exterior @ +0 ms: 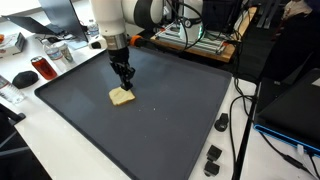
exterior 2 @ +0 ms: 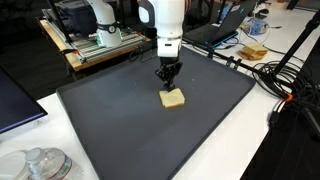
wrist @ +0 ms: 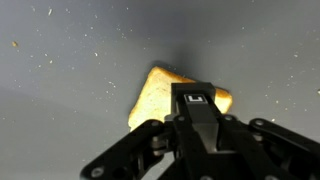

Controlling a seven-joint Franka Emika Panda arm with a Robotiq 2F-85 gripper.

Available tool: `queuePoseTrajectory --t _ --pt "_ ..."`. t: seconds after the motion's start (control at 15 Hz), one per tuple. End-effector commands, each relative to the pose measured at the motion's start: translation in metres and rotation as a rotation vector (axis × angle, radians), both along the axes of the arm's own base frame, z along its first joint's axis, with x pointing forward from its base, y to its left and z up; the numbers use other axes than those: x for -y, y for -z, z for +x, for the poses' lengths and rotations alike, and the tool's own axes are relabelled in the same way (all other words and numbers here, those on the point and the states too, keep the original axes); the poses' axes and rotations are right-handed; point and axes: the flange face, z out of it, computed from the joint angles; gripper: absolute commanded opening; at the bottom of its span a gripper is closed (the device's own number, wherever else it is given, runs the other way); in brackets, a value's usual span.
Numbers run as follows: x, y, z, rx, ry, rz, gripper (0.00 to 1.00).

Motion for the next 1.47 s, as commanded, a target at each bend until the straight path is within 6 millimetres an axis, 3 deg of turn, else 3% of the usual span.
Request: queuePoseTrajectory --t 0.0,0.6,1.4 --pt "0.003 0.01 0.008 0.007 0.021 -0.009 0.05" --pt "0.004 0.056 0.018 -0.042 0.042 -0.003 0.05" --pt "0.001 0.085 0.022 -0.072 0.049 -0.001 0.05"
